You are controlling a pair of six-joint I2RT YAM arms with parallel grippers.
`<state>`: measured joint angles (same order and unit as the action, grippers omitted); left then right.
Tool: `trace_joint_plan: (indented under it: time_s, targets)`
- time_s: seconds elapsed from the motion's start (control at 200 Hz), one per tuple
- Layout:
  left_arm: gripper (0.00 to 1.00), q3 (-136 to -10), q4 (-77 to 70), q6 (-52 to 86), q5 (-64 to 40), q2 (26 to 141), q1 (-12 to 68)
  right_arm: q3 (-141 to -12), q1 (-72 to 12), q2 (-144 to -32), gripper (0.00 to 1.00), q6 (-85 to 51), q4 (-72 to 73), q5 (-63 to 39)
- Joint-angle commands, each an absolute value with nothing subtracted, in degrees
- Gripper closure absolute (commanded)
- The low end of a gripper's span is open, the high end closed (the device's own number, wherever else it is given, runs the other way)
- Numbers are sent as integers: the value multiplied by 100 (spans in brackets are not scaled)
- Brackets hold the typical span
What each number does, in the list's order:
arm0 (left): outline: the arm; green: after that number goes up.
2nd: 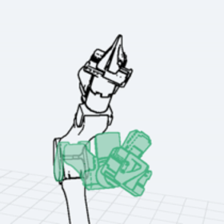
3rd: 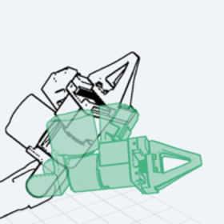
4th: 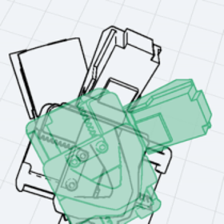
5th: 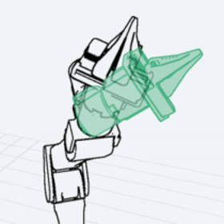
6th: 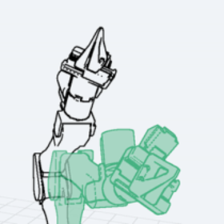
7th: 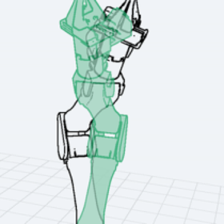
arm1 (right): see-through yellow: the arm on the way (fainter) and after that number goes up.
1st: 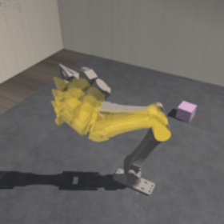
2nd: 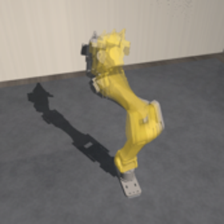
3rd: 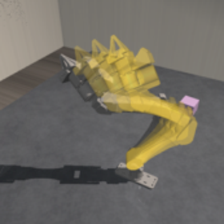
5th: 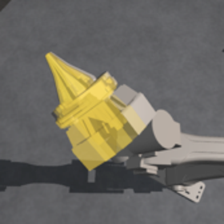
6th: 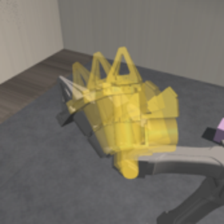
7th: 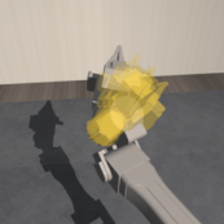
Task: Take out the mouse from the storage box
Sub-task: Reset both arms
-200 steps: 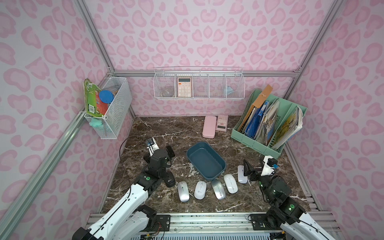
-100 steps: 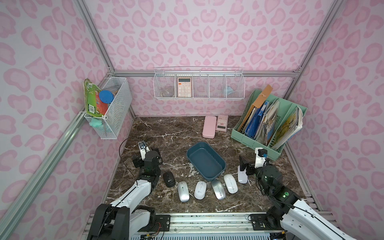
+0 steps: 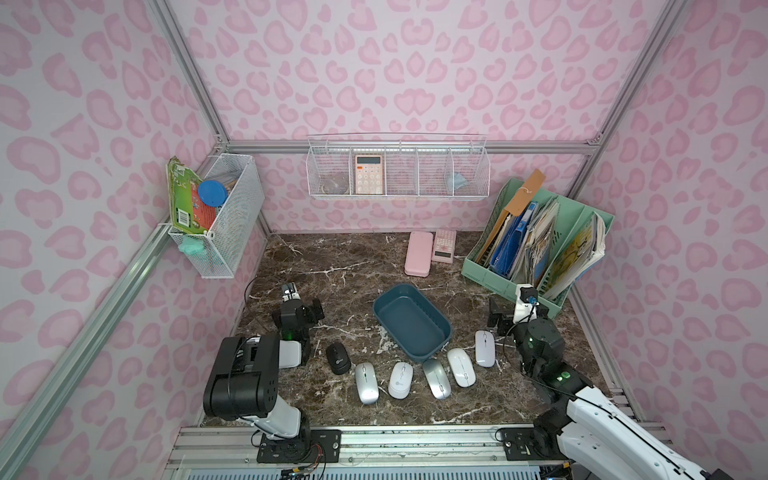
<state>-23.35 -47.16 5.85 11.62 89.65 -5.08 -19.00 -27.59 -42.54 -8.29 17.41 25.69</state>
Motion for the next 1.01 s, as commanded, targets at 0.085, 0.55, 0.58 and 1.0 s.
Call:
trace_joint_plan:
  time_s: [0.085, 0.55, 0.58, 1.0]
  targets:
    - [1, -2572, -4287, 686, 870, 8825, -547, -1669, -2202, -4713, 0, -640, 3112, 2549]
    - [1, -2566, -4298, 692, 859, 8821, -545, -856, -1236, -6681, 0, -105, 6053, 2505]
    - [1, -2567, -4298, 693, 861, 8818, -551, -797, -1149, -6883, 0, -105, 6338, 2442]
    - [1, -2575, -4289, 689, 861, 8832, -545, -513, -476, -8795, 0, 191, 8742, 806]
